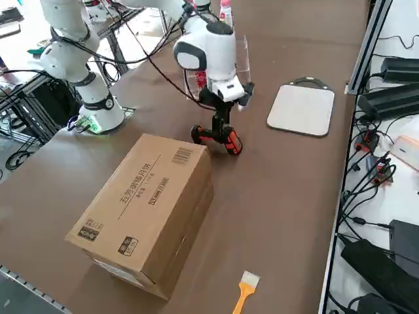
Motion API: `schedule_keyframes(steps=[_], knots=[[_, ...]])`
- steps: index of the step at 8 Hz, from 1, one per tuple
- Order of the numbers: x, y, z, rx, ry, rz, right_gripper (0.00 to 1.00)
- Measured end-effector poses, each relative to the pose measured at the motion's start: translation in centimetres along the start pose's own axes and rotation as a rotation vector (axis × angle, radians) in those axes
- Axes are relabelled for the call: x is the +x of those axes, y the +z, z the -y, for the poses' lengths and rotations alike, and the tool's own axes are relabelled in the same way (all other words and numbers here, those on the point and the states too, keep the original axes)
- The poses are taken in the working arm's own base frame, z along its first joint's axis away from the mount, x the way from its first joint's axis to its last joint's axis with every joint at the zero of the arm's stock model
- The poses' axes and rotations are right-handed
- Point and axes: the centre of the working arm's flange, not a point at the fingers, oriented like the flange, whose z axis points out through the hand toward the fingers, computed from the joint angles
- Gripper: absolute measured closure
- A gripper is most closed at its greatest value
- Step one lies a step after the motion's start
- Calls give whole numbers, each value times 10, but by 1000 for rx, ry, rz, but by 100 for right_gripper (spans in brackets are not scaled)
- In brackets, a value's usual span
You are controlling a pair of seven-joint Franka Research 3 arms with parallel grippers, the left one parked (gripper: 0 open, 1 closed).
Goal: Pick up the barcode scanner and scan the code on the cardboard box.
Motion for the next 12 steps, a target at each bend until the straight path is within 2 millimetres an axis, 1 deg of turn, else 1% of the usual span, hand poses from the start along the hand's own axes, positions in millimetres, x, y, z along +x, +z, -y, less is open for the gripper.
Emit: schedule_keyframes(steps=[1, 2, 4, 5, 6, 7, 8, 12], knots=[[-6, -55, -7, 9, 11, -13, 0], [-20, -114, -16, 20, 27, -30, 0], [-57, -222, -40, 40, 65, -39, 0], [-71, -269, -50, 45, 80, -26, 0], [-79, -306, -53, 46, 85, -24, 0], [-82, -329, -53, 45, 84, -34, 0], [-80, -337, -53, 43, 83, -30, 0], [-64, -334, -49, 49, 77, 32, 0]])
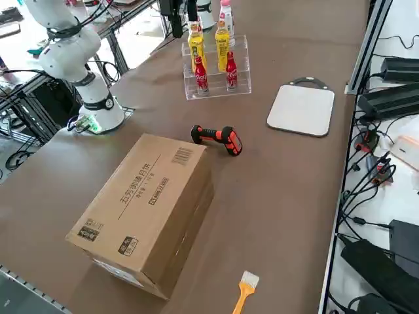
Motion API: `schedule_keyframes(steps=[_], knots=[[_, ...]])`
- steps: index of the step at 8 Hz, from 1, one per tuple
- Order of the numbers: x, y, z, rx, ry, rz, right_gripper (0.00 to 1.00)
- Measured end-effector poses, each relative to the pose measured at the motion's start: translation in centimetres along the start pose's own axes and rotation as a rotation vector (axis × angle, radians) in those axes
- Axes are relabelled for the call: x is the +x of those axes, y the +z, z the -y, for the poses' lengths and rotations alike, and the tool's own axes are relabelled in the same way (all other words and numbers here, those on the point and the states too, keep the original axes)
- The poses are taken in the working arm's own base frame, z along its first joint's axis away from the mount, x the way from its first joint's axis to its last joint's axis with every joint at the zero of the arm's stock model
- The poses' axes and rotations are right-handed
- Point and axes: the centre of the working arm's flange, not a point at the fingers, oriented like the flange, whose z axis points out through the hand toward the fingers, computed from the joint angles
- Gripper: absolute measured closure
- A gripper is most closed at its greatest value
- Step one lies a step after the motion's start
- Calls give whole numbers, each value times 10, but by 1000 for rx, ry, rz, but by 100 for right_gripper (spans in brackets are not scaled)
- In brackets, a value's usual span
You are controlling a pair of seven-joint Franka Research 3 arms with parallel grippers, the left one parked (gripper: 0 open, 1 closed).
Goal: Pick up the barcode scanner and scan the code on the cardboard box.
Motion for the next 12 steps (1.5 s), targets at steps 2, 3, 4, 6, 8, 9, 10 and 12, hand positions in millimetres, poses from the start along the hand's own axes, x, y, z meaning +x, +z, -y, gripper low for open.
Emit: schedule_keyframes(steps=[2, 3, 4, 6, 8, 9, 10, 12], knots=[[2, 4, 0, 1, 0, 16, 0], [2, 5, 0, 1, 0, 19, 0], [2, 5, 0, 1, 0, 20, 0], [4, 7, 0, 2, 0, 23, 0], [10, 13, 2, 17, -1, 26, 0], [13, 16, 3, 21, -1, 22, 0], [15, 17, 2, 21, 0, 20, 0], [17, 16, -2, 21, 8, 4, 0]])
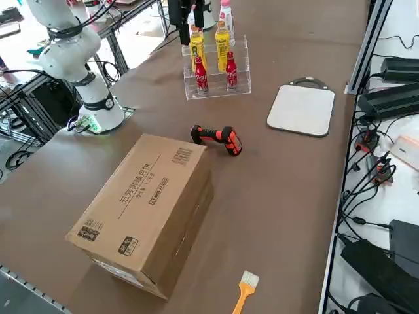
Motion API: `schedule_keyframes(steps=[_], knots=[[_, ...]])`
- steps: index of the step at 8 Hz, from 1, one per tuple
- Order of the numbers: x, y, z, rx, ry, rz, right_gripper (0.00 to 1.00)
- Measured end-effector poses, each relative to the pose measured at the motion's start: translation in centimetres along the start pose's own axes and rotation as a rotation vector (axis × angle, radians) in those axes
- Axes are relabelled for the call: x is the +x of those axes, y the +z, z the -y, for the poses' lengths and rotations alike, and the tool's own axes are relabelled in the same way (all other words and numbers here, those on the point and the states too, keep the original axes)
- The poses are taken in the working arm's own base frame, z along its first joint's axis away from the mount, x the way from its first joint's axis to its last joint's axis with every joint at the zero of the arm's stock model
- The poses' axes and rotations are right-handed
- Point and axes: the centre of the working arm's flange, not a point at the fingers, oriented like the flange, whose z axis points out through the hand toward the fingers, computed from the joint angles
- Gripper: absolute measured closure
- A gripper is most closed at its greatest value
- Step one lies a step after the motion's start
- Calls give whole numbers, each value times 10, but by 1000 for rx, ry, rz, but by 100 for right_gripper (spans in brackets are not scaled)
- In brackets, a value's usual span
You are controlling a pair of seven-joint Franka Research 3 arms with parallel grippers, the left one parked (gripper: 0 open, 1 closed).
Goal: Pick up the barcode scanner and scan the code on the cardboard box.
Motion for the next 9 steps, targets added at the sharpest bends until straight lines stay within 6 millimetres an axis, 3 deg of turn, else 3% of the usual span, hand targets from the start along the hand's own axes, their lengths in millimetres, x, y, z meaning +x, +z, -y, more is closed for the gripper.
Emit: schedule_keyframes(steps=[3, 6, 9], knots=[[4, 12, -25, 5, 45, -66, 0], [-13, 2, -18, 0, 29, -65, 0], [-7, 8, -13, -20, 17, -51, 0]])
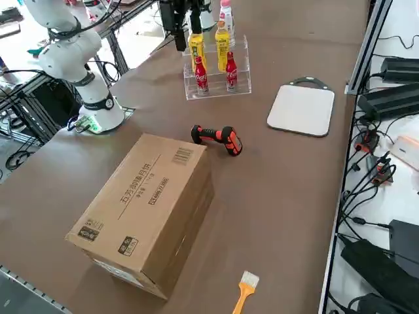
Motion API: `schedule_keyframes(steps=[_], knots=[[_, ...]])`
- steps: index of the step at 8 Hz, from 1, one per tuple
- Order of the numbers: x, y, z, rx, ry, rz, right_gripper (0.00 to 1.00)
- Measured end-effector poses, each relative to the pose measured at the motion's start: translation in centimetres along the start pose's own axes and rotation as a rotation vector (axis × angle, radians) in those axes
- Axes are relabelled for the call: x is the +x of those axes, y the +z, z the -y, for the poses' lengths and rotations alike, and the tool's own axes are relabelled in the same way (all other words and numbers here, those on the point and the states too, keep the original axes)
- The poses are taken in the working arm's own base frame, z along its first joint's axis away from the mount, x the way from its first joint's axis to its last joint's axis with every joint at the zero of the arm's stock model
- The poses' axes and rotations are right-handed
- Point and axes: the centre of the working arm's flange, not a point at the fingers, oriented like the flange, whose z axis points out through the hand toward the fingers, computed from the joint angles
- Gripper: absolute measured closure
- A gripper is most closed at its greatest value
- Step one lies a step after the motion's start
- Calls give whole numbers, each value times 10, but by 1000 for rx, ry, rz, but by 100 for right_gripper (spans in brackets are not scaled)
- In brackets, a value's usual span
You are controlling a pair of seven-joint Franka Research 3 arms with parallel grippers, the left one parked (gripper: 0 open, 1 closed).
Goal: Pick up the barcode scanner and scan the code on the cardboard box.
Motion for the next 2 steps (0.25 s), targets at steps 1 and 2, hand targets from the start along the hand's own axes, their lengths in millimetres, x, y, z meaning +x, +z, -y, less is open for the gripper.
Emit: schedule_keyframes(steps=[1, 2], knots=[[7, 0, 3, -5, -5, -3, 0], [15, -3, 4, -9, -6, -13, 0]])
